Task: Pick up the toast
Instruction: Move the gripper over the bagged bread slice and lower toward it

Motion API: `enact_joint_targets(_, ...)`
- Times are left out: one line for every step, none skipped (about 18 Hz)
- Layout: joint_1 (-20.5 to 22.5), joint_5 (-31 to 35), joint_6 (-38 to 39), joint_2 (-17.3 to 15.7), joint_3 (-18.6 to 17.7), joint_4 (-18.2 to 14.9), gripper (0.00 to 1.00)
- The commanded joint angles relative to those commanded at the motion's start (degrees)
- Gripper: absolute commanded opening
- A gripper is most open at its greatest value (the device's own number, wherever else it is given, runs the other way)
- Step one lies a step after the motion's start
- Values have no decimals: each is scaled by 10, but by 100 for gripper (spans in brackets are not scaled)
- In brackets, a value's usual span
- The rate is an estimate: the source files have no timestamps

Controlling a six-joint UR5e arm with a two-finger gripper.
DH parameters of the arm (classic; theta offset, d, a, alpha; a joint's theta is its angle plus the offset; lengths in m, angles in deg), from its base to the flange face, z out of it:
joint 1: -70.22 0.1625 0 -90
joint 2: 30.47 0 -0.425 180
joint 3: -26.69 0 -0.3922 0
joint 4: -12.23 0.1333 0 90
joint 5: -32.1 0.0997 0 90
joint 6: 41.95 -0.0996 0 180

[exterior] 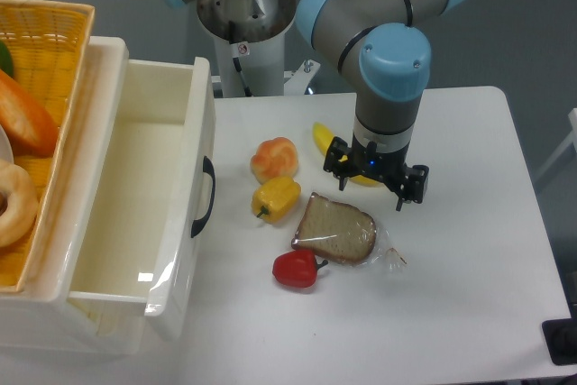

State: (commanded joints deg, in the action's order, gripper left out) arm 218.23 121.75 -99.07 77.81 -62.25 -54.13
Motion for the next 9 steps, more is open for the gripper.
enact_joint_targets(0,1,-1,3,-2,3,100)
enact_joint_targets(-1,1,0,5,-3,2,100)
enact_joint_targets(0,-1,0,4,-2,2,100)
enact_joint_targets(1,-2,0,5,-3,2,100)
enact_joint_targets(1,-4,2,6,-3,2,100)
enact_joint_targets(2,-4,3,8,-3,2,100)
enact_joint_targets(3,-4,5,13,-3,2,100)
enact_joint_targets(4,-4,5,16,-4,2,100)
enact_joint_targets(6,-4,5,18,-9,2,100)
